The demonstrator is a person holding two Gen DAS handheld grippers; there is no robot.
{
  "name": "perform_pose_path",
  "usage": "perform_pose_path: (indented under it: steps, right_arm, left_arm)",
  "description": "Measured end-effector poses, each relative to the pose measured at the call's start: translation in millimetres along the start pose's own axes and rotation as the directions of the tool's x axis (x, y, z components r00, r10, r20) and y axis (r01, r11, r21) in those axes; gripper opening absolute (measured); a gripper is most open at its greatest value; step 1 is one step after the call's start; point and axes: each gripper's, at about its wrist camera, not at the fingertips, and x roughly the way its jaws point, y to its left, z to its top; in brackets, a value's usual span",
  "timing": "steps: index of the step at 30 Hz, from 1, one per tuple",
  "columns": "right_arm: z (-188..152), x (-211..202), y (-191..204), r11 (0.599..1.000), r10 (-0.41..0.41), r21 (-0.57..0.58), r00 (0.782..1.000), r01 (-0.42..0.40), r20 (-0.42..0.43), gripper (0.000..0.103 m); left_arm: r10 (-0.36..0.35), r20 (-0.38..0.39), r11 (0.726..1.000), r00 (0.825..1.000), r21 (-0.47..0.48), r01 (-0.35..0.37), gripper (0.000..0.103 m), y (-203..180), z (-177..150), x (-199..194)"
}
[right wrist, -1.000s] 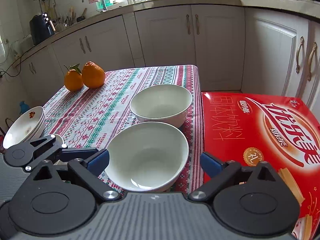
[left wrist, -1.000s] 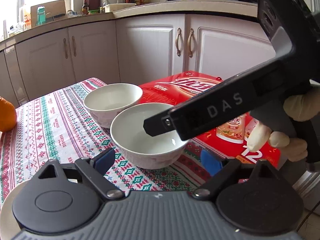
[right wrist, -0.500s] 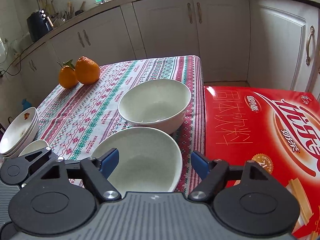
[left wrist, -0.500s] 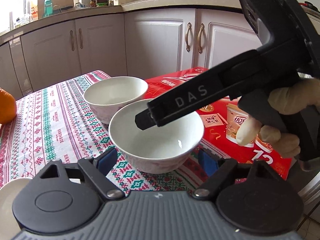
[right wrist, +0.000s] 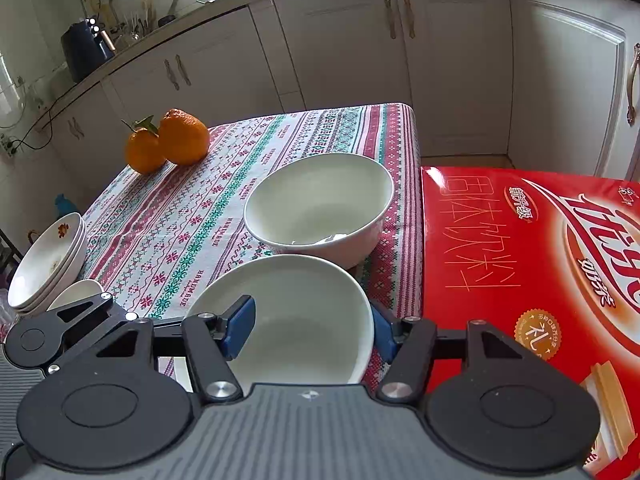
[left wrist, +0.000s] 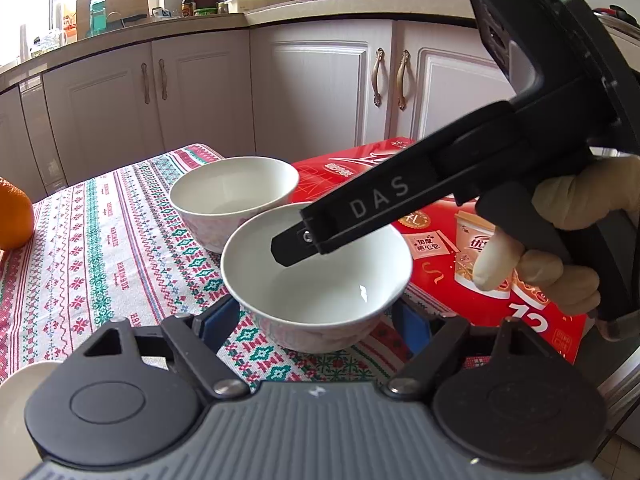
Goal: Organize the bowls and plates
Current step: 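Lift the stacked bowls with the right gripper and carry them toward the plate stack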
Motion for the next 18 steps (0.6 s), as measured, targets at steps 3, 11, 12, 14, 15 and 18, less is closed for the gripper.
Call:
perform_pose_path:
  steps: [3,11,12,14,15,18]
  right_arm:
    - [-0.7,-0.9,-0.2,1.000,0.006,0.010,1.000,-0.006,-0.006,0.066]
    - [-6.6,-15.2,7.6,0.999,0.019,0.033,1.000,-0.019,-0.013,0.066]
    - [-7.0,-17.8,9.4,0.999,0.021,0.036,1.000,-0.020,-0.014,0.066]
    - [-7.9,-23.2,14.0,0.999,0.019,0.034,1.000,-0.018,-0.015,0.066]
    - [-8.2,-26.0,16.7,0.999,0.016,0.030,1.000,-0.016,-0.015,0.066]
    - [-9.4,-34.3,24.5,1.000,0.015,0.024,1.000,-0.014,-0.010,0.066]
  left_arm:
    - [-0.004,-0.006,1.000,1.000,0.009,0.004,0.083,-0.6,0.8,-1.6]
    - [-0.027,-0.007,0.997,1.000,0.071,0.028,0.083,-0.5,2.1,-18.1]
    - [-0.031,-0.008,0.996,0.999,0.077,0.032,0.083,-0.8,2.1,-21.2]
    - [-0.037,-0.008,0.996,0.999,0.085,0.038,0.083,-1.0,2.6,-27.5]
    - [-0.041,-0.006,0.995,0.999,0.090,0.041,0.083,-1.4,3.0,-31.4]
    - [-0.049,0.000,0.994,0.999,0.101,0.049,0.083,-1.4,3.8,-41.8]
